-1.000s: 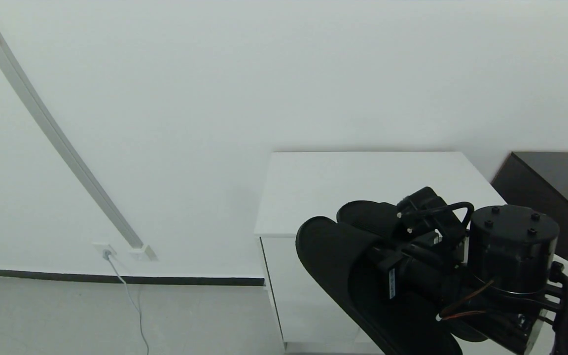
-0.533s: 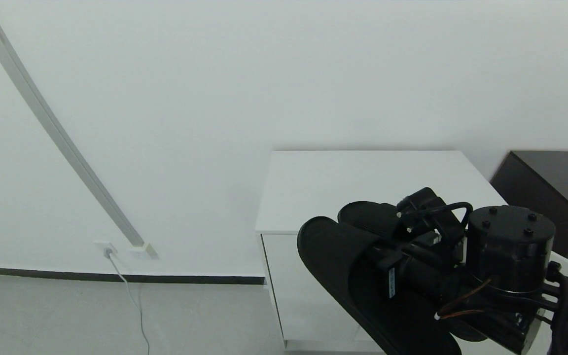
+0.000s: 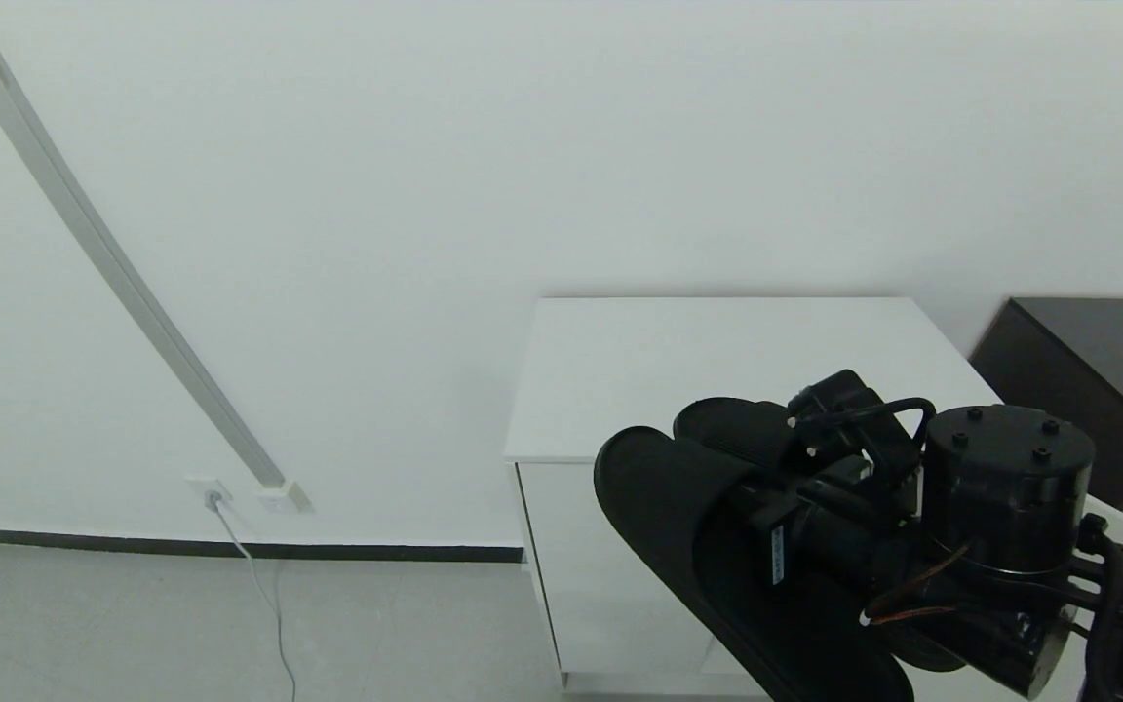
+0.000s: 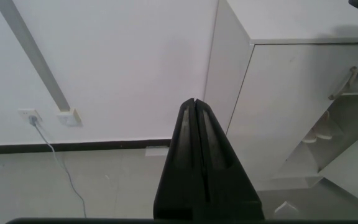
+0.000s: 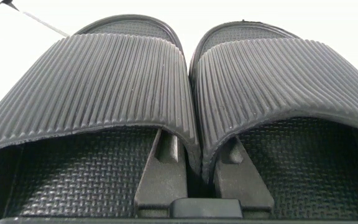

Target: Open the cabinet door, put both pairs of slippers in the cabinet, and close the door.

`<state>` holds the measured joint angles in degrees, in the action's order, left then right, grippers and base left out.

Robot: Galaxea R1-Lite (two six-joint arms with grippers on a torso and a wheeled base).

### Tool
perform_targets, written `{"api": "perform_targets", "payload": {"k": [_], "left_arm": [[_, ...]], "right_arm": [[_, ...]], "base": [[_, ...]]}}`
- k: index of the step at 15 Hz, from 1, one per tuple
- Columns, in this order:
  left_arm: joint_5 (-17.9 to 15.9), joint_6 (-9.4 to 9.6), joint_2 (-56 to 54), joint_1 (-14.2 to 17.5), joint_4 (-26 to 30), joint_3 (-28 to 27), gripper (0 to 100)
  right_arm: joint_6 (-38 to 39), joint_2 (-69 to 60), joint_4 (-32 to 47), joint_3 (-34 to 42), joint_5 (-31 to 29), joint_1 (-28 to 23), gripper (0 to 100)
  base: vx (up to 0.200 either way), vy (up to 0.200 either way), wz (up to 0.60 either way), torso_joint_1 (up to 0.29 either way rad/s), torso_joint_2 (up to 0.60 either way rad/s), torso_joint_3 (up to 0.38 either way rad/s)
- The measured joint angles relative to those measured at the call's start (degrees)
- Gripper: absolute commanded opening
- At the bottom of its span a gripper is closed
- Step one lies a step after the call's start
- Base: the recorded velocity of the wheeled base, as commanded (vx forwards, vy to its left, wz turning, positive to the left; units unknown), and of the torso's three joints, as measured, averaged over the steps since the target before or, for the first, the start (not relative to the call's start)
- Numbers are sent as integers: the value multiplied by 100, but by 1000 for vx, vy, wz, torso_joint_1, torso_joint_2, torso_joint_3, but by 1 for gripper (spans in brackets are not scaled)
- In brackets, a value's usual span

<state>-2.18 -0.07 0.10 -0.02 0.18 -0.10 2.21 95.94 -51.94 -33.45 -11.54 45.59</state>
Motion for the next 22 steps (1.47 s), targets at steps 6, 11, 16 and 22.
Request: {"api": "perform_targets", "payload": {"k": [6,11,16,22], "left_arm": [[0,2,0,0,-2,2,0],[-2,2,0,0,0,0,0],[-2,0,0,0,-2,0,0],[0,0,0,0,-5,2,0]], "right_arm": [[0,9,2,7,11,-6,0],[0,11,2,10,11,-1,0],[0,11,-2,24,11,0,0],[6,-16,-35,44,-9,-52,0]], "base": [[0,-200,0,6,2,2],[0,-200,0,0,2,2],[0,-200,0,1,0,2],[0,-133,0,0,2,2]]}}
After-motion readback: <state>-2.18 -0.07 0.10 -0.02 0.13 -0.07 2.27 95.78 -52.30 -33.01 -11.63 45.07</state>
